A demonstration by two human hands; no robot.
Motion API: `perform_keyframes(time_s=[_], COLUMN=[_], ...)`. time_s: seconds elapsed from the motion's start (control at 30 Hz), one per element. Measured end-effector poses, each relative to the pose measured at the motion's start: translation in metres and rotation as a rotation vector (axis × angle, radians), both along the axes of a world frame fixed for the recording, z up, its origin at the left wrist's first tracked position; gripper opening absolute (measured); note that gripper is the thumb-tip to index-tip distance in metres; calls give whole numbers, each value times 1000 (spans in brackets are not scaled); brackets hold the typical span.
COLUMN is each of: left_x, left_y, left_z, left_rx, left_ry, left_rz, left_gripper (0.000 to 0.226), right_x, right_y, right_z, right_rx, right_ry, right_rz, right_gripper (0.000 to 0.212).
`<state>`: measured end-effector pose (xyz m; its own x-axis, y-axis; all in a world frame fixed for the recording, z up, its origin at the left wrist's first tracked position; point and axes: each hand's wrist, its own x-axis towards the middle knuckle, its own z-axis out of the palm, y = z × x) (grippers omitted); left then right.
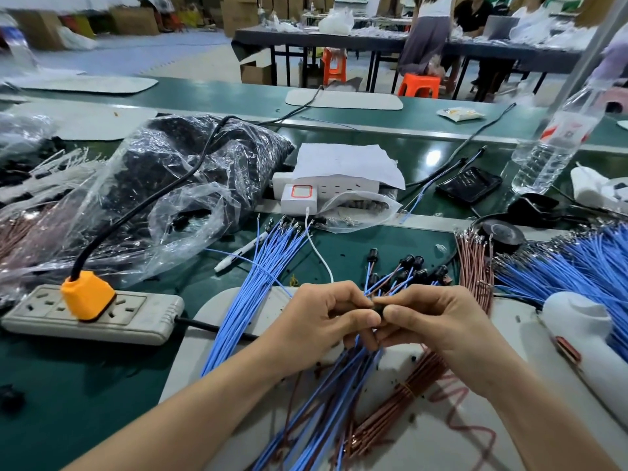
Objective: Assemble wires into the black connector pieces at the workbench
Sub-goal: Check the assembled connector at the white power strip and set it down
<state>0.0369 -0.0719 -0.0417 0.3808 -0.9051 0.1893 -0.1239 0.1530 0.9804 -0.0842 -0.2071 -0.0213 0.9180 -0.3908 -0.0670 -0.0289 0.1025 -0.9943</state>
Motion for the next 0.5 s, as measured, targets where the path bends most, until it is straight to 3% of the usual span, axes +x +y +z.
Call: perform_keyframes(time_s=[0.13,0.27,0.43,0.5], left_x=[-4,-6,-6,-6], left_y=[0,1,3,2], left_z=[4,4,4,2], left_rx=[-37,-18,16,12], left_ry=[-4,-96,-118,-128], left_rz=[31,54,67,60], left_gripper=[6,6,6,8], right_x=[0,-1,-1,-2], right_y=[-1,-6,-5,-5], right_z=[-2,-5,-1,-1], right_rx=[147,243,219,200], right_ry=[-21,3,38,42], right_rz=[17,33,15,4], right_gripper=[28,55,13,10])
